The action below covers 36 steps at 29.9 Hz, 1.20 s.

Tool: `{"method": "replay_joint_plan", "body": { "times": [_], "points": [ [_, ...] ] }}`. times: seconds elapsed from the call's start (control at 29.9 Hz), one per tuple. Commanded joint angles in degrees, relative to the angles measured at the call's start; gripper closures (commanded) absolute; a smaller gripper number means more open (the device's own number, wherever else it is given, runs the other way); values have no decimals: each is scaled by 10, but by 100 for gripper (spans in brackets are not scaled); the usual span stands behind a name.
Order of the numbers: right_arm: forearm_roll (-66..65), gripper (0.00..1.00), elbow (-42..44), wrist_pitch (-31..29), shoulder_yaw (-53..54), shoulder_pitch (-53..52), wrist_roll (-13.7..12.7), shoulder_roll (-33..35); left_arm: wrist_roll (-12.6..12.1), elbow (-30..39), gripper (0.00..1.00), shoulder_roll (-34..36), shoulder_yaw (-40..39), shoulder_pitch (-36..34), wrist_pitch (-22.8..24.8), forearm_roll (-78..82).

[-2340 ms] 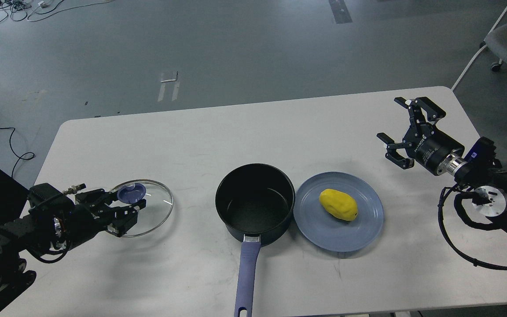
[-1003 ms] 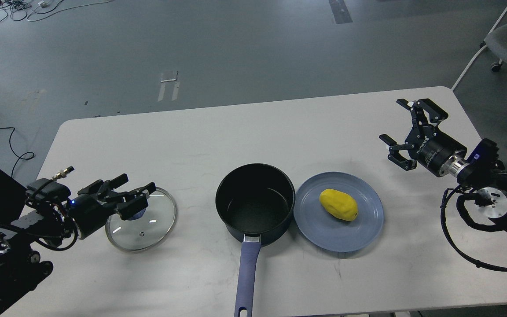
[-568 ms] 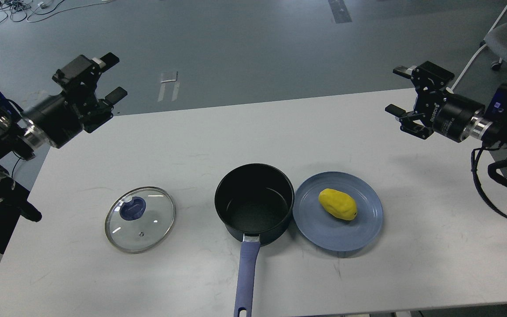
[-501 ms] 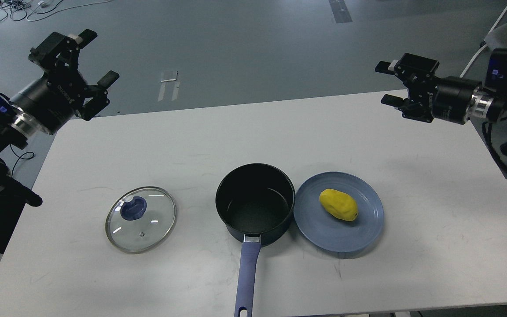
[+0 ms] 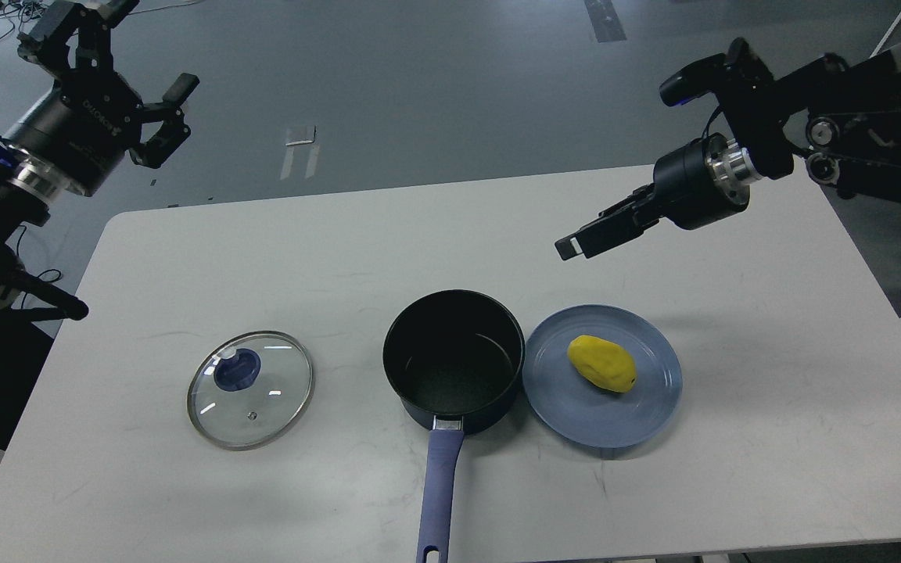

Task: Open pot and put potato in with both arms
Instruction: 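Lower the right gripper onto the yellow potato on the plate and grasp it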

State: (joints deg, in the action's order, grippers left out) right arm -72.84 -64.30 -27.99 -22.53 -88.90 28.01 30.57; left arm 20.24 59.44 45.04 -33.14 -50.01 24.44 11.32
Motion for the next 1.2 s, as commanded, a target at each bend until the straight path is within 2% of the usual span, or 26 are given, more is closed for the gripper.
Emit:
{"method": "replay_joint_plan", "body": {
  "times": [0.0, 0.2, 0.74, 1.1, 1.17],
  "points": [
    [-68, 0, 0, 0, -62, -18, 0, -49, 1, 7, 2, -3, -1, 1, 1, 1],
    [-125, 0, -3, 0, -141, -18, 0, -88, 1, 9, 2, -5, 0, 1, 2, 1],
    [-128, 0, 5, 0, -146, 14, 0, -125, 0, 24, 2, 3, 1, 3, 1, 2],
    [-122, 6, 45, 0, -145, 38, 0, -153, 0, 24, 2, 5, 1, 3, 3, 1],
    [-122, 10, 47, 0, -146, 42, 0, -157, 0, 24, 2, 5, 1, 3, 3, 1]
  ]
}}
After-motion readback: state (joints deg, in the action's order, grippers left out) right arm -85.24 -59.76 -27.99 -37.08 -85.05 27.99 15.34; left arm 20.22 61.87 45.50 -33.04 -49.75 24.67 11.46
